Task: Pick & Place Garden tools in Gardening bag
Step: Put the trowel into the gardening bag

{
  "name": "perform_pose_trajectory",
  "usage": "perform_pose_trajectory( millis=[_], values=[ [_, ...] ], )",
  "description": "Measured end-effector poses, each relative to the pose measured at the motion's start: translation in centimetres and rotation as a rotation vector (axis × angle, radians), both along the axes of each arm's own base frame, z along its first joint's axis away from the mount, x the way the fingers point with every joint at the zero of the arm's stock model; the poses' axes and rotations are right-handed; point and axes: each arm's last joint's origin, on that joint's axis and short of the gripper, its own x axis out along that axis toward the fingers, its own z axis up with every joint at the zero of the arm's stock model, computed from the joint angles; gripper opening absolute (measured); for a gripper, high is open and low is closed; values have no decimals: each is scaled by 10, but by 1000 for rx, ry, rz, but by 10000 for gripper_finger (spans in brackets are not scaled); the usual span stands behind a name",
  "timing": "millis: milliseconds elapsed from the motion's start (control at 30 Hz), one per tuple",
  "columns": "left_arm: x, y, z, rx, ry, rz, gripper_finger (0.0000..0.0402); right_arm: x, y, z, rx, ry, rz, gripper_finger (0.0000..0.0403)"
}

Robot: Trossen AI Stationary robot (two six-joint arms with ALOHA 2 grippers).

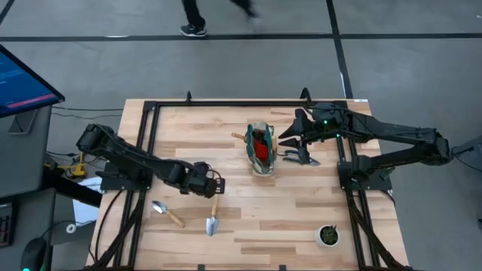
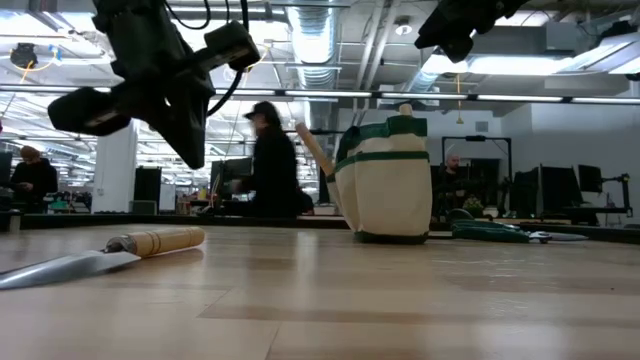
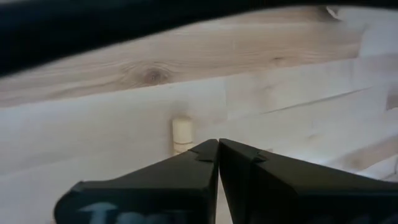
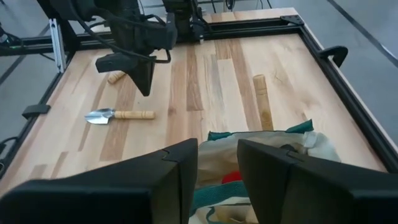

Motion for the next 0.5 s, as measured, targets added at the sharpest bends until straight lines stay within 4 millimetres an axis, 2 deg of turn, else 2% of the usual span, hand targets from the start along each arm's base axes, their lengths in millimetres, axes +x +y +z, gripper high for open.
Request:
perform_pose_trajectory(
  millis=[167, 267, 500],
  values=[
    [0, 1, -1, 21, 7, -39, 5, 0, 0, 0, -12, -3, 7, 107],
    [2, -1, 1, 0, -15, -85, 22, 0, 0, 0, -11, -3, 9, 107],
    [6, -8, 4, -1, -74, -180, 122, 0, 0, 0, -24, 1, 17, 114]
  ],
)
